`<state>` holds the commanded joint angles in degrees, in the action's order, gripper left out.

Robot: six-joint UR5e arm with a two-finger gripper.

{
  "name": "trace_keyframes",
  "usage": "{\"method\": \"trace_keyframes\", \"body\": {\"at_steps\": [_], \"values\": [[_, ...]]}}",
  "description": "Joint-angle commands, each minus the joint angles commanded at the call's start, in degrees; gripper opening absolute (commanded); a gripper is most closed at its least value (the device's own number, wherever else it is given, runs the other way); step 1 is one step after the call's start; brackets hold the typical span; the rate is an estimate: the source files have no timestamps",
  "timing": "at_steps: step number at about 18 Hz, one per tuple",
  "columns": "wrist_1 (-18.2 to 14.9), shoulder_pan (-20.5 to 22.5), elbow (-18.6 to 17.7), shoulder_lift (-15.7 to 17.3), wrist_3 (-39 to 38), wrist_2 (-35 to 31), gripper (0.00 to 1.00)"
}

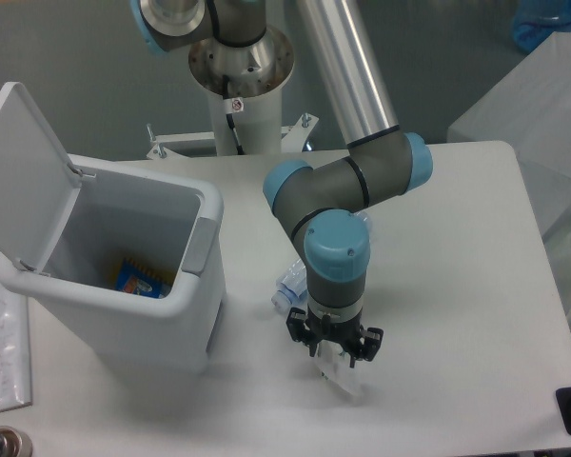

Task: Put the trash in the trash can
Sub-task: 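Lower the gripper onto the crumpled plastic bag and close on it, then lift the bag and carry it over the open trash bin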

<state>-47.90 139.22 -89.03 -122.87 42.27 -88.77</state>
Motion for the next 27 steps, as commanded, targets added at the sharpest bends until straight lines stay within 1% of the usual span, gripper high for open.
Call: {"method": "trace_keyframes", "body": {"at_steps": [8,9,10,12,15,17,19,27], "values": [[-0.52,0.61,0.52,0.53,0.70,0.62,0.00],[-0.61,0.62,0.87,1.31,0.70,0.70,0.00],[-0.62,0.79,1.05,2.80,0.70,1.23,0.00],[-0.70,1.32,2.37,3.86,0.09,6.04,0.00],[-0.79,2.63,4.30,5.01,-1.92,15.70,0.00],[-0.70,3.42,4.39,7.28,-3.86,21.42,0.00],[-0.70,3.95,4.39,9.31,-3.78,24.60,0.00],[-0.62,3.60,4.39,18.62,-4.83,36.99,0.00]]}}
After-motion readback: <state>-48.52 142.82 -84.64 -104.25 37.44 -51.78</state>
